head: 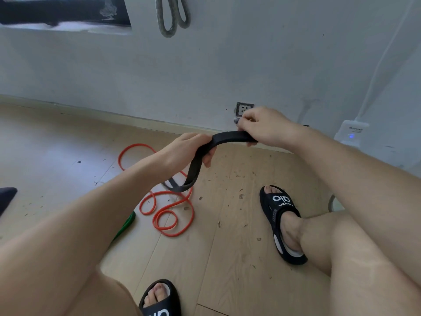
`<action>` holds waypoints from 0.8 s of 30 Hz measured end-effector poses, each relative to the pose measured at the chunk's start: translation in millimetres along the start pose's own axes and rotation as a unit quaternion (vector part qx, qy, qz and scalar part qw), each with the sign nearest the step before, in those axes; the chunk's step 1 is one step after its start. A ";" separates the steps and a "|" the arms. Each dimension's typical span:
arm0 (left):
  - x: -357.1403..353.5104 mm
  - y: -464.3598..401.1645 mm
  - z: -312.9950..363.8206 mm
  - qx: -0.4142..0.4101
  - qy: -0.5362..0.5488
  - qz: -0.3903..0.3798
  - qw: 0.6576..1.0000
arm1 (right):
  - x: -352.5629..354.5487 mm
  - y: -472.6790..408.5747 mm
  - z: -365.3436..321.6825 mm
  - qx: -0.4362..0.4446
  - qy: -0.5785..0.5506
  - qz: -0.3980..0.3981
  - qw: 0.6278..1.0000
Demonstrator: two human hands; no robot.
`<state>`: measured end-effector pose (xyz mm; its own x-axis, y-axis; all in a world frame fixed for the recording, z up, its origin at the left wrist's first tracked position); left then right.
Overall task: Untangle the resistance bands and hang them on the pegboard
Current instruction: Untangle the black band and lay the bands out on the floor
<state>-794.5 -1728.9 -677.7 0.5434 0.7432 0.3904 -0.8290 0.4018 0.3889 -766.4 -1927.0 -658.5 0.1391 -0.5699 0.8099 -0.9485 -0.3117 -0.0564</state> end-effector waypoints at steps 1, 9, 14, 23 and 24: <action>-2.7 1.7 4.2 -0.005 0.005 -0.007 1.000 | -4.6 0.1 0.4 -0.005 -0.026 -0.013 1.000; -10.9 -0.5 8.2 -0.042 -0.022 0.010 0.999 | -33.9 -1.4 -31.7 0.067 -0.180 -0.050 0.980; -5.8 1.8 0.1 -0.008 -0.012 -0.025 1.000 | -18.0 -3.0 -37.6 0.107 -0.132 0.033 0.985; -0.2 1.5 0.2 -0.035 -0.073 0.056 0.995 | 9.2 1.5 0.7 0.017 -0.030 0.036 0.999; -1.1 2.5 2.8 -0.045 -0.079 0.057 0.994 | 4.2 3.3 1.7 0.005 -0.025 0.006 1.000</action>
<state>-796.8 -1730.3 -674.8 0.4527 0.6965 0.5567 -0.8913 0.3706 0.2612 -768.5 -1931.6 -656.3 0.1418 -0.6116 0.7784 -0.9473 -0.3120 -0.0726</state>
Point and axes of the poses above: each hand's wrist, its own y-axis away from the middle knuckle, its own x-axis out of the back of the hand, z = x × y, the point moved 4 cm from there along -y, towards the middle knuckle, and after that the axes turned 14 degrees about x, right-handed, at the moved point
